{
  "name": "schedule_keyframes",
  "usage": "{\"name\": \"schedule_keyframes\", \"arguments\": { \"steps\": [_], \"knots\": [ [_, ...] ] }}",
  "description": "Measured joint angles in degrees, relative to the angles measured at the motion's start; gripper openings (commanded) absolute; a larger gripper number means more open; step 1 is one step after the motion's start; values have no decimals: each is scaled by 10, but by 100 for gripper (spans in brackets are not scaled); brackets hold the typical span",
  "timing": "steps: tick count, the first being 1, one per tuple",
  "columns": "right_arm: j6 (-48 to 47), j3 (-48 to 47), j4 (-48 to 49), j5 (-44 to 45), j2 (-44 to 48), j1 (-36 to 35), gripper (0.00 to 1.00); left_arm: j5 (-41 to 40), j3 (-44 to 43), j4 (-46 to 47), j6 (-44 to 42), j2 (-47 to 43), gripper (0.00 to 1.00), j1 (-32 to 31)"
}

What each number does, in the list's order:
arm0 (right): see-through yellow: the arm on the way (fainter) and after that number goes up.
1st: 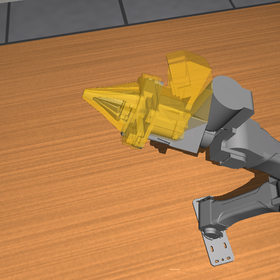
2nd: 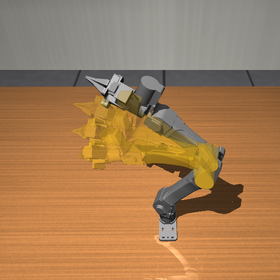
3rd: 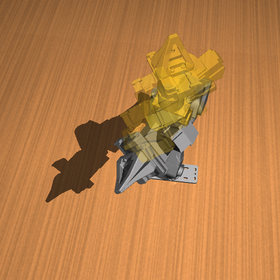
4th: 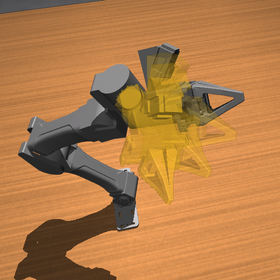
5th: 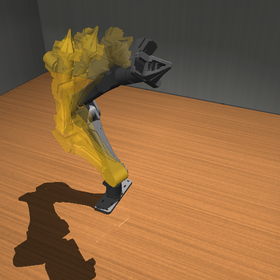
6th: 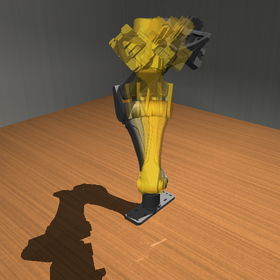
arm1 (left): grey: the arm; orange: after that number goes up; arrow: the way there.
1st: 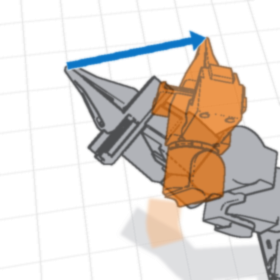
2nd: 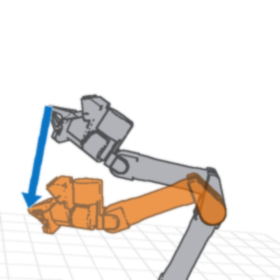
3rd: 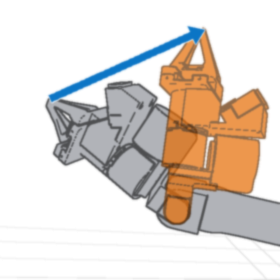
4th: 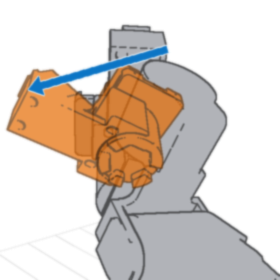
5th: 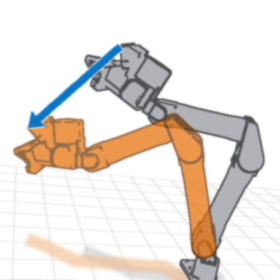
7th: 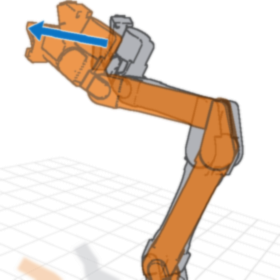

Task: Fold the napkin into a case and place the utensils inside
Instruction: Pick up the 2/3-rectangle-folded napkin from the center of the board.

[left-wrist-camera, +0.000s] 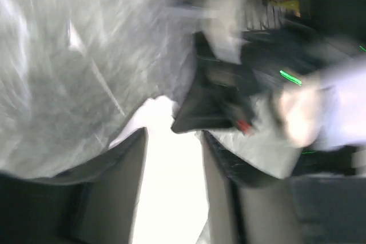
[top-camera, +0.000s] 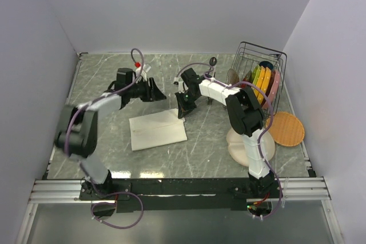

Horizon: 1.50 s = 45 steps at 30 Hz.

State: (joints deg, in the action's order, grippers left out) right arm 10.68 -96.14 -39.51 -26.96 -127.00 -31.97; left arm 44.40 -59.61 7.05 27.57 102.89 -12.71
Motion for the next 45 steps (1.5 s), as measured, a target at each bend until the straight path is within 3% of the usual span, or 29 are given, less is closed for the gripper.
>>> {"name": "schedule_keyframes", "arguments": {
  "steps": [4,6,9,13,19,25,31,32,35,45],
  "knots": [
    [2,0,0,0,0,0,0,-110,73,-35,-206,-215,44,-71],
    [2,0,0,0,0,0,0,-179,146,-25,-308,-316,47,-161],
    [3,0,0,1,0,0,0,-242,240,-13,-409,-388,47,-293],
    [5,0,0,1,0,0,0,-347,303,-11,-490,-343,46,-399],
    [7,1,0,2,0,0,0,-461,316,38,-551,-246,50,-486],
    [7,2,2,2,0,0,0,-542,320,118,-591,-189,44,-513],
    [7,1,1,3,0,0,0,-610,309,181,-621,-131,24,-514],
    [7,1,1,3,0,0,0,-611,306,176,-620,-128,16,-512],
    [6,1,1,3,0,0,0,-600,290,140,-607,-129,1,-499],
    [4,1,1,3,0,0,0,-434,199,-37,-537,-184,1,-367]
  ]
}}
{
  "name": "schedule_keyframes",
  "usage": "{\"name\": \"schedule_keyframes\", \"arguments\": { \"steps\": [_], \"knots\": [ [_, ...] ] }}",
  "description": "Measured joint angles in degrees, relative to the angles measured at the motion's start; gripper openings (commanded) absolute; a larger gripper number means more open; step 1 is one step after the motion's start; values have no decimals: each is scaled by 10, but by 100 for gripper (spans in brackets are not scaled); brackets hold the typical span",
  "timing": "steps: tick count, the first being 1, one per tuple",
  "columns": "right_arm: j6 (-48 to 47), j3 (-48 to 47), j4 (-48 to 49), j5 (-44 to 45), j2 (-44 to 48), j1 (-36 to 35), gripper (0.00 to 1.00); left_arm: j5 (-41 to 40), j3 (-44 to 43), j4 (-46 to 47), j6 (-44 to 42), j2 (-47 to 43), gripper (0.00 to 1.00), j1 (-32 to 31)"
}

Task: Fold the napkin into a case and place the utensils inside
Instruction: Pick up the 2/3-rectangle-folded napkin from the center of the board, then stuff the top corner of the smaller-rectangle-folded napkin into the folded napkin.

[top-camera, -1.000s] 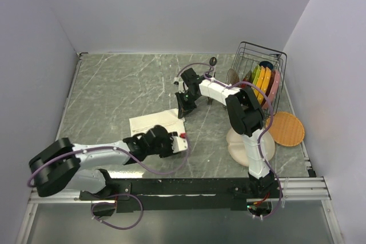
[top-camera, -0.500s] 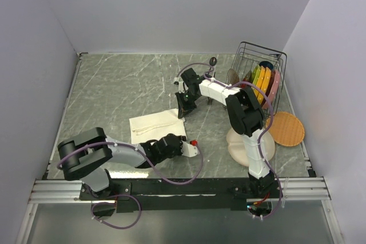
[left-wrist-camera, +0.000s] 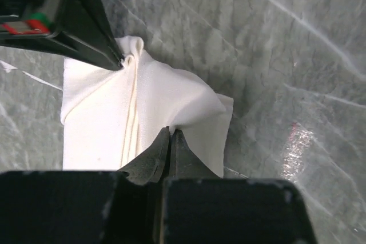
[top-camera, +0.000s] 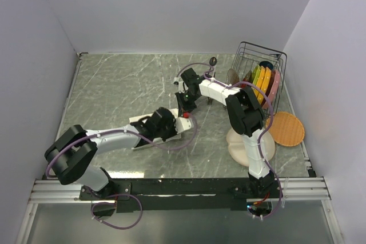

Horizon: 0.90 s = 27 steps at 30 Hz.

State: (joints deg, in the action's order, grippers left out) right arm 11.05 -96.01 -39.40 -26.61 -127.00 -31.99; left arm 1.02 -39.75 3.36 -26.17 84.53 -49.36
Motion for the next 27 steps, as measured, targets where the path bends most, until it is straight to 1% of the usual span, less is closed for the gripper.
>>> {"name": "schedule_keyframes", "arguments": {
  "steps": [4,9,10,15,16,20,24,25,27],
  "knots": [
    [0,0,0,0,0,0,0,83,-47,-55,28,5,1,53],
    [0,0,0,0,0,0,0,183,-104,-101,67,50,2,123],
    [0,0,0,0,0,0,0,199,-113,-109,76,60,6,135],
    [0,0,0,0,0,0,0,285,-163,-142,130,116,15,202],
    [0,0,0,0,0,0,0,303,-174,-151,141,128,18,216],
    [0,-1,0,0,0,0,0,360,-215,-171,186,177,24,260],
    [0,-1,0,0,0,0,0,396,-240,-181,227,220,36,296],
    [0,-1,0,0,0,0,0,401,-243,-183,239,226,41,303],
    [0,-2,-1,0,0,0,0,405,-246,-183,259,237,45,313]
  ]
}}
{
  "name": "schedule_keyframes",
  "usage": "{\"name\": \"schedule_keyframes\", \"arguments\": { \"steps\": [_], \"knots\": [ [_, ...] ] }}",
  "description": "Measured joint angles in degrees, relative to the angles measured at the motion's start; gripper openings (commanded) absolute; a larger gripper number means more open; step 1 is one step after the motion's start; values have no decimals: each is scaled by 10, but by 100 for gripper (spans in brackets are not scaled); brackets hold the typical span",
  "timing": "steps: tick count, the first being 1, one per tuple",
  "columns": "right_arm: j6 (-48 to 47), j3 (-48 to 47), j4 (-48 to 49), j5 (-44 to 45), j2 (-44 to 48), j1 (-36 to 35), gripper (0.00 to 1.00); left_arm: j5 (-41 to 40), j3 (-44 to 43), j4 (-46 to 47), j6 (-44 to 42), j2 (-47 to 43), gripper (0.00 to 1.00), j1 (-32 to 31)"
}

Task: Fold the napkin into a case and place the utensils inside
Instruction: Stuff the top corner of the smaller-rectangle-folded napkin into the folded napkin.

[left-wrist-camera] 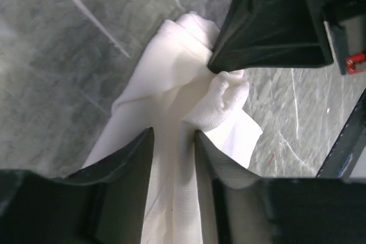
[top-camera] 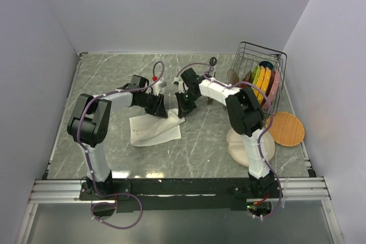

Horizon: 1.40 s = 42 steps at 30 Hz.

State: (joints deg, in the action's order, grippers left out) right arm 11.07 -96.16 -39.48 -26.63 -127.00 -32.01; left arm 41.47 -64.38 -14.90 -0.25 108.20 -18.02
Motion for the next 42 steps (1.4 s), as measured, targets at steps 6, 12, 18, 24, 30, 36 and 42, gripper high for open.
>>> {"name": "schedule_keyframes", "arguments": {
  "steps": [6,12,18,24,30,36,42],
  "knots": [
    [0,-2,-2,0,0,0,0,-6,10,24,29,-6,48,3],
    [0,-2,-2,0,-1,0,0,-102,133,63,-70,-172,49,-63],
    [0,-5,-5,0,-3,0,0,-226,235,124,-177,-286,51,-249],
    [0,-5,-5,0,-3,0,0,-351,276,151,-216,-238,51,-324],
    [0,-5,-5,0,-3,0,0,-440,273,223,-251,-203,35,-366],
    [0,-5,-5,0,-3,0,0,-473,268,241,-282,-178,1,-377],
    [0,-5,-5,0,-3,0,0,-401,200,148,-253,-167,1,-310]
  ]
}}
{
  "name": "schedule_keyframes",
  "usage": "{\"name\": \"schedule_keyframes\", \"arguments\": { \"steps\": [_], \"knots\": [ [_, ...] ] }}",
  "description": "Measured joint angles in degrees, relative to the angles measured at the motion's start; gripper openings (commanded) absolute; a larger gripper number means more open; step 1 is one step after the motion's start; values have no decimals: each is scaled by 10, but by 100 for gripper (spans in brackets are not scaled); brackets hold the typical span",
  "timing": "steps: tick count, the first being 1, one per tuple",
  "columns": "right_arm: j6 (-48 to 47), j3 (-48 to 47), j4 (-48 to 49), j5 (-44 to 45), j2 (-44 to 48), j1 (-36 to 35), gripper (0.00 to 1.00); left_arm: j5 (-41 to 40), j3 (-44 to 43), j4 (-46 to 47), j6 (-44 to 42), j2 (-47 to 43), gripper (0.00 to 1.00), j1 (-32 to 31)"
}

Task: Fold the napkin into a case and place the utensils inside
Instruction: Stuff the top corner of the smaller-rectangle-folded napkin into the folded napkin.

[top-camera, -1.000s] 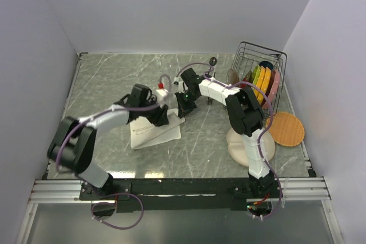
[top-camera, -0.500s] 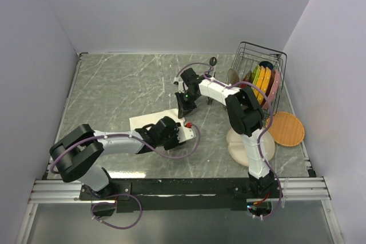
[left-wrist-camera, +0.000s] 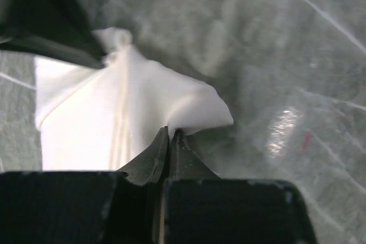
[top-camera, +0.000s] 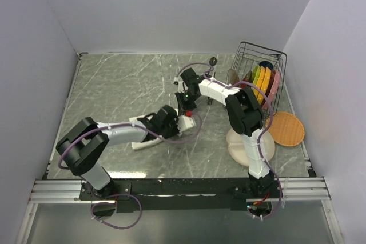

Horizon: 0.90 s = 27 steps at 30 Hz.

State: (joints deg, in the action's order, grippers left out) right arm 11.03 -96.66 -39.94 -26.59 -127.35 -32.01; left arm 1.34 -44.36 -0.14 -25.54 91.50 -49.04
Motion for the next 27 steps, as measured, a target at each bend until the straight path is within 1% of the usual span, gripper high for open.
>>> {"name": "schedule_keyframes", "arguments": {
  "steps": [3,8,11,13,20,27],
  "knots": [
    [-1,0,0,0,0,0,0,63,-31,-41,17,-2,1,50],
    [-2,0,0,0,0,0,0,172,-84,-109,41,-1,1,110],
    [-1,-1,-1,0,0,0,0,240,-125,-144,56,17,1,152],
    [-2,-1,-1,0,0,0,0,282,-154,-160,65,43,1,182],
    [-1,-5,-5,0,-2,0,0,423,-257,-223,109,177,1,282],
    [-1,-9,-9,-1,-4,0,0,516,-336,-281,143,290,1,327]
  ]
}}
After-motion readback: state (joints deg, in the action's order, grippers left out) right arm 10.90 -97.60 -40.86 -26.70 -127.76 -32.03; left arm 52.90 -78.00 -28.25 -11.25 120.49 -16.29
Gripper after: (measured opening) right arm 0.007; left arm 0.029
